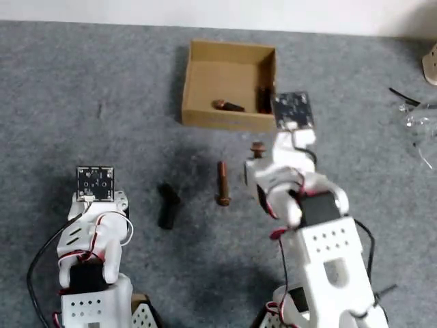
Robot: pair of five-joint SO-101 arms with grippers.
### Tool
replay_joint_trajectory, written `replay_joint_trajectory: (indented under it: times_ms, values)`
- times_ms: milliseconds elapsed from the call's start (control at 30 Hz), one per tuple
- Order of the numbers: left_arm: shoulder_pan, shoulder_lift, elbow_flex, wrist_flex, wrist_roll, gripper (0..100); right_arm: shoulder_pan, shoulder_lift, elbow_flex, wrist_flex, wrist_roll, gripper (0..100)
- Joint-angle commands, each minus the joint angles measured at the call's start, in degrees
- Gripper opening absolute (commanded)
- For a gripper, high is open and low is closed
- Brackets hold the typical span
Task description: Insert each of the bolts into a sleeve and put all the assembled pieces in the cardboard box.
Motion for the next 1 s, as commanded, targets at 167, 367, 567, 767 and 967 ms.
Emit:
replay_joint_trajectory:
  times_ms: [167, 367, 567, 767, 967]
  values:
    - [-0.6, -0.6, -1.9, -1.2, 0.4, 1, 9.0, -16.9, 10.1, -5.6, 1.0, 0.3]
    - [-0.6, -0.6, -1.9, -1.2, 0.4, 1, 10.5, -27.3, 24.7, -14.5, 0.9, 0.3]
    - [0.0, -0.6, -1.8, -1.2, 0.4, 1, 10.4, -39.3, 34.7, -15.6, -1.7, 0.3]
    - [2.9, -0.6, -1.3, -1.3, 0.3, 1, 10.4, -53.1, 44.9, -15.5, -1.8, 0.3]
    - [2.9, -0.6, -0.9, -3.2, 0.3, 1, 10.4, -53.3, 48.0, -15.8, -1.9, 0.3]
